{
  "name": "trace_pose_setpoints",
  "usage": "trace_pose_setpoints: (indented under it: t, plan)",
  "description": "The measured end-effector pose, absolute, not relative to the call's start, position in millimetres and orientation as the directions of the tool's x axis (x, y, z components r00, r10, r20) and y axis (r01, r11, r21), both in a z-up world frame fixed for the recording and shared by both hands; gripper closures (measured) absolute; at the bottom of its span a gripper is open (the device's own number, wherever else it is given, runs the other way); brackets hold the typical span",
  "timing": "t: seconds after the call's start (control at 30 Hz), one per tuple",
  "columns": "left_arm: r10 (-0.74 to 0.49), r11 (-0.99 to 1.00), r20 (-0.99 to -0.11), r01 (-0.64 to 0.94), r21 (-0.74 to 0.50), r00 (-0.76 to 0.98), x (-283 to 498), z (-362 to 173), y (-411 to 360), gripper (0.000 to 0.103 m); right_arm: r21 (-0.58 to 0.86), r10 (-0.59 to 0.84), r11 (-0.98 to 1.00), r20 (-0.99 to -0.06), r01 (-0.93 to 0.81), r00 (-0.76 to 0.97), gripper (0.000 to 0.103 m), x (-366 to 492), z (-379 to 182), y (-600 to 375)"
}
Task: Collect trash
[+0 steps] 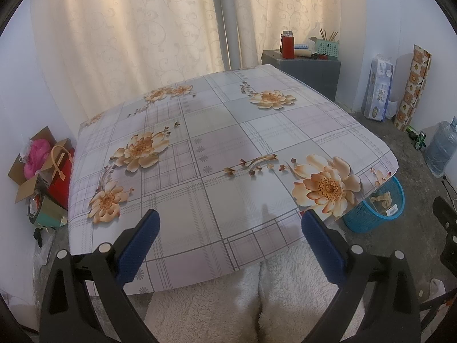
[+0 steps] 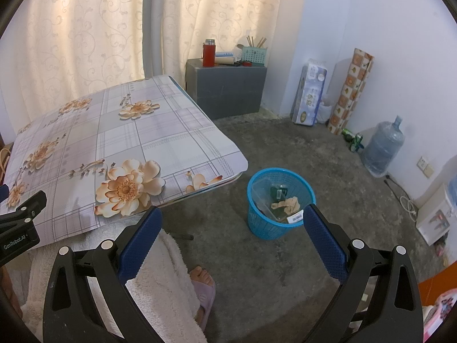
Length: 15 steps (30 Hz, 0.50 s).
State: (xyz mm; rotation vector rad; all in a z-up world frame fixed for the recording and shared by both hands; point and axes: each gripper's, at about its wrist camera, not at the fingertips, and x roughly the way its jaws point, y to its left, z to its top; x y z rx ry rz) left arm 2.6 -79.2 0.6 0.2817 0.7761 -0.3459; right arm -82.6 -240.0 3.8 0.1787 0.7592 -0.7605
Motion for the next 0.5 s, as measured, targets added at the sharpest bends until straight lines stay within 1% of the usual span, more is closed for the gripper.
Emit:
trace_pose_setpoints:
  t: [0.5]
  plan:
    - [-0.199, 0.905, -0.735, 0.409, 0.116, 0.649, 0.6, -3.8, -79.1, 0.006, -0.115, -0.556, 0.726, -0.679, 0.678, 0.479, 0.008, -83.0, 4.0, -241.3]
